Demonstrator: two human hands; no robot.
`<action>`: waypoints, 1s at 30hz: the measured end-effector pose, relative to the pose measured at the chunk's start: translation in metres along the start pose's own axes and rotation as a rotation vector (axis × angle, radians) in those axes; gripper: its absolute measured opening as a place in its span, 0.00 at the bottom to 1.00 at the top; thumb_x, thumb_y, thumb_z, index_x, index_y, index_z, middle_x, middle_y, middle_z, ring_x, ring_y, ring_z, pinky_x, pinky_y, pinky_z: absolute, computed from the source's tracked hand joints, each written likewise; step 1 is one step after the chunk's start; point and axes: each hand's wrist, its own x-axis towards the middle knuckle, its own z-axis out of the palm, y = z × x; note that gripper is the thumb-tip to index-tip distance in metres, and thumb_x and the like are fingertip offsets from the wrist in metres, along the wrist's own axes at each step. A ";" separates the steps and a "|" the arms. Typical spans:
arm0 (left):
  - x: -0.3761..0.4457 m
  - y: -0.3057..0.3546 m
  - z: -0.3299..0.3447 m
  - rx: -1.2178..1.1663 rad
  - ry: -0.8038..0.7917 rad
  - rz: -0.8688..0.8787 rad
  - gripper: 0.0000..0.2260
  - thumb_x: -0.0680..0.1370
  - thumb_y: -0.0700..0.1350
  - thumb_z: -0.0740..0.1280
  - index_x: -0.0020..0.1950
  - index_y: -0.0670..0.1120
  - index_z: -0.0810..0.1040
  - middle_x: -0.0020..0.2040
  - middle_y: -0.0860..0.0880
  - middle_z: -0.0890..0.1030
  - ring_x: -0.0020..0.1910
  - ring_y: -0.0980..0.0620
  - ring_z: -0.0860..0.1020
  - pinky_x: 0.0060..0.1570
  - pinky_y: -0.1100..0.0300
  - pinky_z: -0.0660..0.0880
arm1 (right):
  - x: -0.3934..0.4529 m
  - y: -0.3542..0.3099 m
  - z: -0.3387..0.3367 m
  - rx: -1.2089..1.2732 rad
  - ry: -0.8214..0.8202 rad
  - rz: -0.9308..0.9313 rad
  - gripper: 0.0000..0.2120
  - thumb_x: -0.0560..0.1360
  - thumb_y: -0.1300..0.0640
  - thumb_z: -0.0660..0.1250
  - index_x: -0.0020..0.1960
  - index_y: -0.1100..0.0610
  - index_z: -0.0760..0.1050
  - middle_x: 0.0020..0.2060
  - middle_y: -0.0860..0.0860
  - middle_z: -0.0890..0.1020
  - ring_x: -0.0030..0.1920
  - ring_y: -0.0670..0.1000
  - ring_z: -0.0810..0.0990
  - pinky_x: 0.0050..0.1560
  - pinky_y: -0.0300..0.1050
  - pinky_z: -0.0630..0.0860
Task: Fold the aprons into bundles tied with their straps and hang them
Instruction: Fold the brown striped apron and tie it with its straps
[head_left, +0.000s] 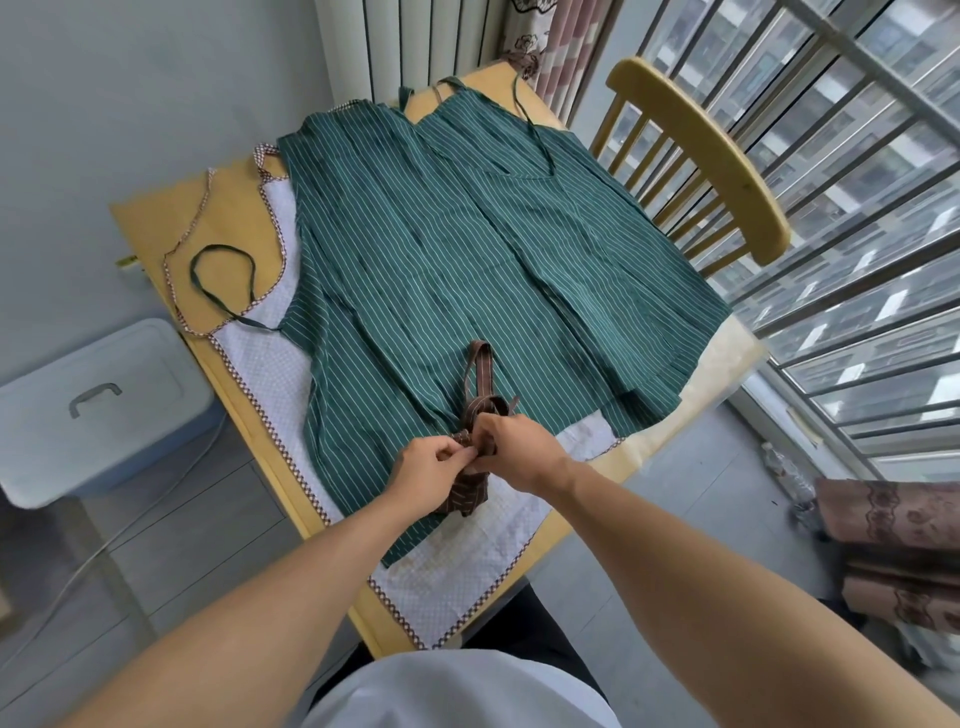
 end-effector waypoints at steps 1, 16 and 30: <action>-0.001 0.003 0.001 0.016 0.009 -0.016 0.08 0.77 0.57 0.72 0.43 0.55 0.85 0.42 0.55 0.85 0.45 0.54 0.83 0.49 0.51 0.82 | -0.001 -0.001 0.000 0.018 0.002 -0.002 0.13 0.71 0.51 0.78 0.48 0.51 0.76 0.41 0.46 0.83 0.41 0.50 0.81 0.43 0.52 0.81; -0.005 0.017 0.007 0.352 0.023 -0.004 0.11 0.80 0.53 0.63 0.46 0.52 0.83 0.40 0.51 0.82 0.40 0.49 0.81 0.35 0.57 0.76 | -0.016 -0.003 0.008 0.113 0.109 0.037 0.21 0.70 0.52 0.79 0.52 0.52 0.68 0.37 0.46 0.83 0.35 0.50 0.80 0.32 0.48 0.75; -0.004 0.006 -0.002 -0.002 0.021 -0.040 0.07 0.83 0.44 0.65 0.50 0.48 0.83 0.40 0.52 0.85 0.40 0.55 0.83 0.43 0.61 0.78 | -0.041 -0.006 0.029 0.677 0.109 0.375 0.07 0.73 0.49 0.78 0.41 0.53 0.85 0.36 0.48 0.86 0.31 0.40 0.79 0.32 0.32 0.73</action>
